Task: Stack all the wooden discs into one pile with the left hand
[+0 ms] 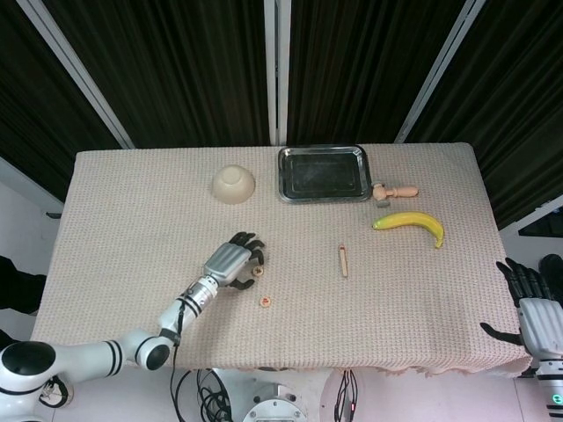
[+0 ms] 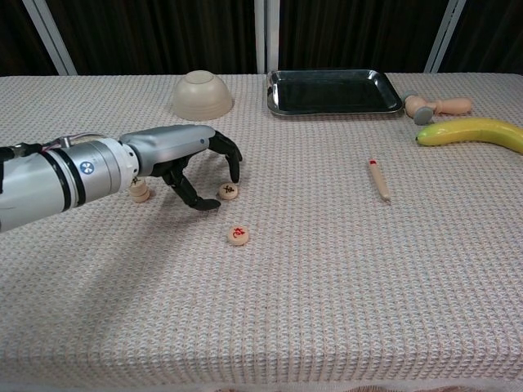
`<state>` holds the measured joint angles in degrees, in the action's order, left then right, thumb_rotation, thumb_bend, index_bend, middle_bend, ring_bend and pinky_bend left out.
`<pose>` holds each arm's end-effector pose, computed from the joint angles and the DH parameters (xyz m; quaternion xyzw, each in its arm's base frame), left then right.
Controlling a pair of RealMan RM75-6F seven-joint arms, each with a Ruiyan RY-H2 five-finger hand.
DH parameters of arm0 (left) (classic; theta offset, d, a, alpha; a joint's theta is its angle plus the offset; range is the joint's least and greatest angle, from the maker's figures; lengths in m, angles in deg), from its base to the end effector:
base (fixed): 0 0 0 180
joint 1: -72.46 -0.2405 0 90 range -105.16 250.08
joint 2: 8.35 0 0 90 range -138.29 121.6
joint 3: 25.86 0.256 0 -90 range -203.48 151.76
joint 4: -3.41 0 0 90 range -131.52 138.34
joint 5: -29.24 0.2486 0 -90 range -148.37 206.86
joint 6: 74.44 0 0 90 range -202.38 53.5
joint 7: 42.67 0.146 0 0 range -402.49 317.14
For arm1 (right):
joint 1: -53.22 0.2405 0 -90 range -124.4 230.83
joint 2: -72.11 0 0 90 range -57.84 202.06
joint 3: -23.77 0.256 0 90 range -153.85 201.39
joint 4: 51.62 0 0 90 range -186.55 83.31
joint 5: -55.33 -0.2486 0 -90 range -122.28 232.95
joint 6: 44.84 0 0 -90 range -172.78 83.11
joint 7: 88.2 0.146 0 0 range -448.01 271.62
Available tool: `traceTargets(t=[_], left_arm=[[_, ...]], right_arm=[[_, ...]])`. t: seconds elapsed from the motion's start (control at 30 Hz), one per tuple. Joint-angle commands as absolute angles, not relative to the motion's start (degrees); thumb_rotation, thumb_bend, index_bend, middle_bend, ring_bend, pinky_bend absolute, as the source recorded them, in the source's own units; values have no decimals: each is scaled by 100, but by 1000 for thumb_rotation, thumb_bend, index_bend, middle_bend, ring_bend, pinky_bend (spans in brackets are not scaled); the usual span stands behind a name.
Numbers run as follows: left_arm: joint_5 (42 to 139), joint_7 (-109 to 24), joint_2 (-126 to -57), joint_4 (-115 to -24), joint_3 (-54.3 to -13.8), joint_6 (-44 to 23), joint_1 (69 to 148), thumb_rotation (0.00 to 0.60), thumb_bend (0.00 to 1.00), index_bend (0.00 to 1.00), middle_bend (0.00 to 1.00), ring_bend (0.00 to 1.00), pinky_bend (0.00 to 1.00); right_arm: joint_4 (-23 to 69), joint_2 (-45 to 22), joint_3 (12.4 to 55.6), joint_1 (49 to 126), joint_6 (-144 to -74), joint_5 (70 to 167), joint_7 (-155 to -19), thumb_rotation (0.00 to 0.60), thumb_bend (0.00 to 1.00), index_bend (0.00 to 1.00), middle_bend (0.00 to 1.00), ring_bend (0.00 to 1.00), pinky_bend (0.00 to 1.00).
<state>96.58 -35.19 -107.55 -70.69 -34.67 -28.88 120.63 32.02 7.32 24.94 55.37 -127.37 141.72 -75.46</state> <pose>-0.1163 0.3475 -0.1258 -0.7725 -0.4261 -0.3629 0.2999 -0.3723 -0.1639 0.1291 0.5752 -0.4461 0.3781 0.5720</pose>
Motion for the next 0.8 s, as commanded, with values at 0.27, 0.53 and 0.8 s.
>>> traceTargets(t=[0.27,0.53,0.8], left_arm=[[9738,-3549,-10886,-6875,-3454,-2898,12104,600,286,416,136,0,0],[9775,-3578,-10891,-6820,-3441,-2868,12081,600,298,458,140,0,0],[9841,-3683,-10854,-6830,-3446,-2810,12037,600,331,514,155,0,0]], right_arm=[[3182,735,2493,5533,-12731,14164,-7511,600,0,0,0,0,0],[3154,727,2486,5535,-12699,14150,-7502,600,0,0,0,0,0],[3149,718,2486,5531,-12689,14136,-7516,600,0,0,0,0,0]])
